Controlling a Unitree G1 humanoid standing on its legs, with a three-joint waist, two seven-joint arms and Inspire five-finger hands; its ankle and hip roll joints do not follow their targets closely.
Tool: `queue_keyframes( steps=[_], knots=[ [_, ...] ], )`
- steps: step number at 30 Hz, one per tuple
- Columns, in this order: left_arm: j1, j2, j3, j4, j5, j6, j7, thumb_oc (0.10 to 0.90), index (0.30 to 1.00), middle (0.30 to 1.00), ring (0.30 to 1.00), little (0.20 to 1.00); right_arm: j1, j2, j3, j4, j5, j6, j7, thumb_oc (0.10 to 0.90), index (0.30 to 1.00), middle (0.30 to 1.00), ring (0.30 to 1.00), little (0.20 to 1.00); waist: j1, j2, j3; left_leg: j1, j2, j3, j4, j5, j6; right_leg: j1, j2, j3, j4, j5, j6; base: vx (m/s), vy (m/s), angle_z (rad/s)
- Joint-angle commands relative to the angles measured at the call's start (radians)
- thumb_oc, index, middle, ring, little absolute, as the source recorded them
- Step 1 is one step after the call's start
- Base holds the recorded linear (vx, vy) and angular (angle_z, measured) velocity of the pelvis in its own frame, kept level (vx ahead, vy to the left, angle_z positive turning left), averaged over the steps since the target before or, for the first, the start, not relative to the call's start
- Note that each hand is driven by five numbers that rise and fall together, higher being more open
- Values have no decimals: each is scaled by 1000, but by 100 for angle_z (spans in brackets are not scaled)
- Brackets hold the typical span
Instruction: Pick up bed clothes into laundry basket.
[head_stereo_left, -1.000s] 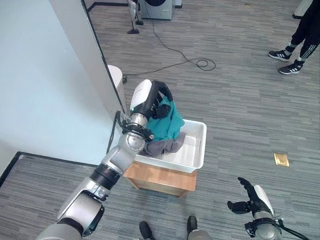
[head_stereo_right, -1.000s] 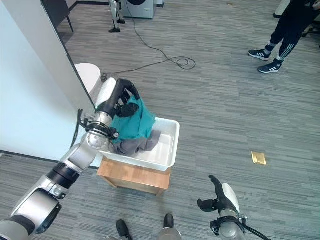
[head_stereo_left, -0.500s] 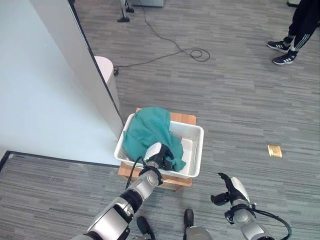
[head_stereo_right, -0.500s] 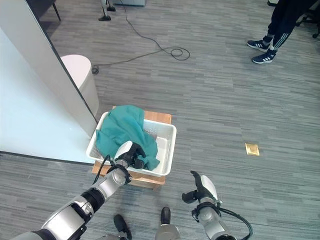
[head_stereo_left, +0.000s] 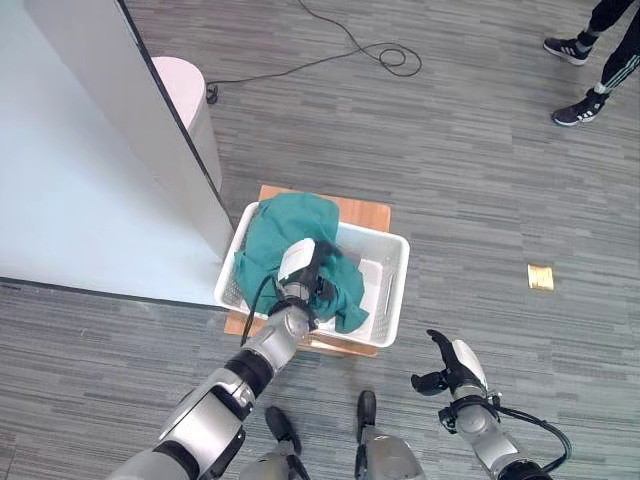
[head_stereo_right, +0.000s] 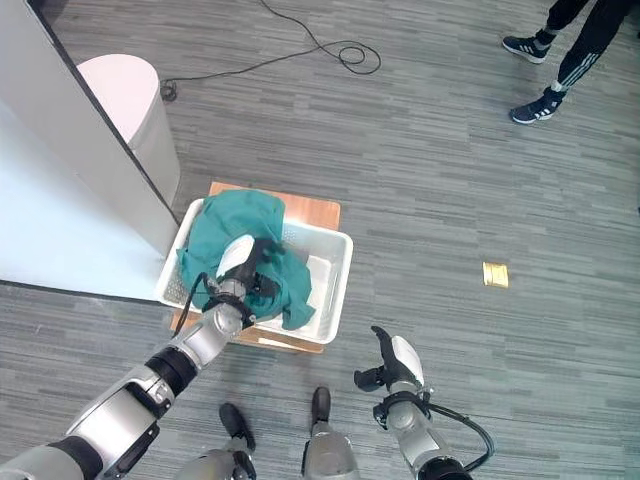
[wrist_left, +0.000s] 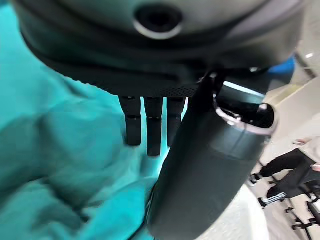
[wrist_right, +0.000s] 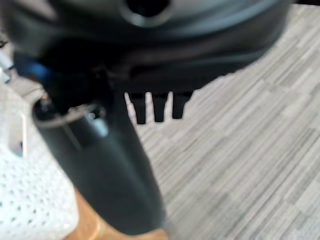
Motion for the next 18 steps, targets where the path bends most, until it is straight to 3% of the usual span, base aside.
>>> queue_keyframes(
  steps=[1,12,18],
  knots=[
    [-178,-77,-1,17,44,-69,66,800,900,900,900,900,-5,-39,-38,-69,14,-59,-51,800,900,900,900,900,26,0,-51,26,52,-12,1,-85,-67,-8,-68,-43,4,-15,103,3,-30,-10],
    [-175,-65,12,11,35,-74,63,800,900,900,900,900,2,-49,-44,-74,10,-65,-48,800,900,900,900,900,20,23,-79,47,57,-11,1,-88,-71,8,-65,-42,4,-25,101,4,-9,-2],
    [-196,-15,27,-66,51,-75,70,800,900,900,900,900,6,-69,-57,-103,4,-73,-43,800,900,900,900,900,25,30,-104,71,61,-17,1,-91,-75,44,-58,-53,4,-39,97,24,-33,3]
  ],
)
